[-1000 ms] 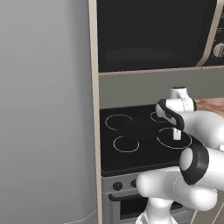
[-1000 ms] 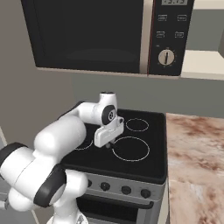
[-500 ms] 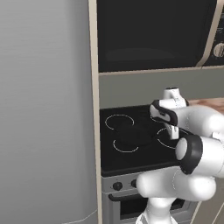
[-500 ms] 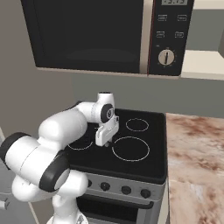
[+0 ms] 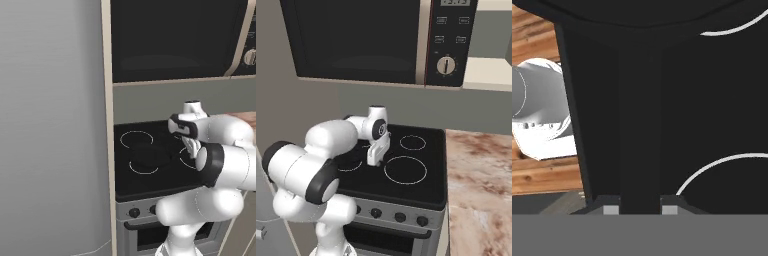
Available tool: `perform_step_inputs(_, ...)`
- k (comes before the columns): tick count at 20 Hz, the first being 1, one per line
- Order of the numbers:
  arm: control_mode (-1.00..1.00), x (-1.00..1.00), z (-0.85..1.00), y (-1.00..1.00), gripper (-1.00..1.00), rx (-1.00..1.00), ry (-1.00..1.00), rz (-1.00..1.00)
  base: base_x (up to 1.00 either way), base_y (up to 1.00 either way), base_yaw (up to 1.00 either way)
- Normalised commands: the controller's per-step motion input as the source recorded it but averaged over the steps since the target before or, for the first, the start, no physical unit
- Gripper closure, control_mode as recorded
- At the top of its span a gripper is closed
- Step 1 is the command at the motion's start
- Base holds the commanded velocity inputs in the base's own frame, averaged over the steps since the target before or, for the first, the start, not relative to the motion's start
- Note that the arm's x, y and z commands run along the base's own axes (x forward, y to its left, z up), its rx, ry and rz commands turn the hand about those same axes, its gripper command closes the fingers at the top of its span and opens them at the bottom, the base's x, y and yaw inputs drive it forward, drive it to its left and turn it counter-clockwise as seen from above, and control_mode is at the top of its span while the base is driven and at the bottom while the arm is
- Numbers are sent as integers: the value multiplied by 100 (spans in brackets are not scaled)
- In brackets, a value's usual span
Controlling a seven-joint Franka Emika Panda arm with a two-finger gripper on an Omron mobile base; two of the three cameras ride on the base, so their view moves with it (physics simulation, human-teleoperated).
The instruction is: Place the pan on the front left burner on the stove. Then place the tomato and the onion in the pan and turn on the front left burner.
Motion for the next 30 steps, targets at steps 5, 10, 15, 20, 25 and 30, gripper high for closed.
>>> perform_step_inputs(5,-100,20,-4,0,100,0,0,0,0,0,0)
perform_step_inputs(10,-100,9,-8,0,100,0,0,0,0,0,0)
perform_step_inputs(15,-100,0,-19,0,100,0,0,0,0,0,0)
perform_step_inputs(20,-100,0,-21,0,100,0,0,0,0,0,0)
perform_step_inputs(25,-100,0,-14,0,100,0,-1,0,0,0,0)
perform_step_inputs(30,-100,0,-11,0,100,0,-5,0,0,0,0)
